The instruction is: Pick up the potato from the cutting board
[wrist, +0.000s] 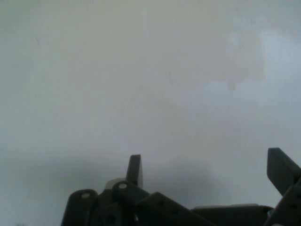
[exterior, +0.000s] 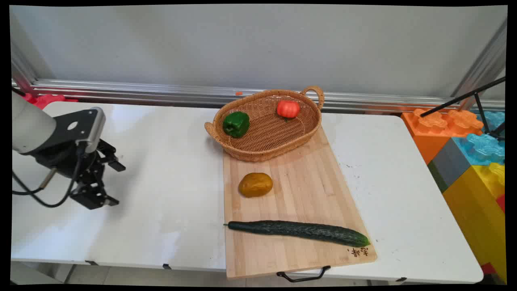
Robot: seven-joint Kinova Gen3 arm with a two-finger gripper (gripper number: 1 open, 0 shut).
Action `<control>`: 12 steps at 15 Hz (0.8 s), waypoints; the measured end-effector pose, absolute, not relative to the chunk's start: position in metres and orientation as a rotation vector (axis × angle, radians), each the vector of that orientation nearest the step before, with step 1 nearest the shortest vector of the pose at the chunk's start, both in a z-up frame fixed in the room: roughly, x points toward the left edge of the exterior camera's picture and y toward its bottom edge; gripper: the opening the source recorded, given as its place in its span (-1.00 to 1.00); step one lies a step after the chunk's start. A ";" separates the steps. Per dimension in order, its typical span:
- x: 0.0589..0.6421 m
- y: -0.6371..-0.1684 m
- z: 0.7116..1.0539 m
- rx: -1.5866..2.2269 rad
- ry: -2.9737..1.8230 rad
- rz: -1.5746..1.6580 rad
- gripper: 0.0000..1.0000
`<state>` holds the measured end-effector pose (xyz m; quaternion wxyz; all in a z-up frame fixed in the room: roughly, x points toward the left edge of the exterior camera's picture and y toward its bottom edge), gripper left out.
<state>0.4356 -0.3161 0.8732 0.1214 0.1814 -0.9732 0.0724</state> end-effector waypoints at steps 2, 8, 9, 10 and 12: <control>0.426 -0.326 0.871 0.586 -2.775 0.218 1.00; 0.375 -0.358 0.875 0.695 -2.647 0.223 1.00; 0.365 -0.361 0.876 0.691 -2.639 0.218 1.00; 0.348 -0.367 0.878 0.676 -2.628 0.211 1.00; 0.317 -0.375 0.881 0.628 -2.611 0.205 1.00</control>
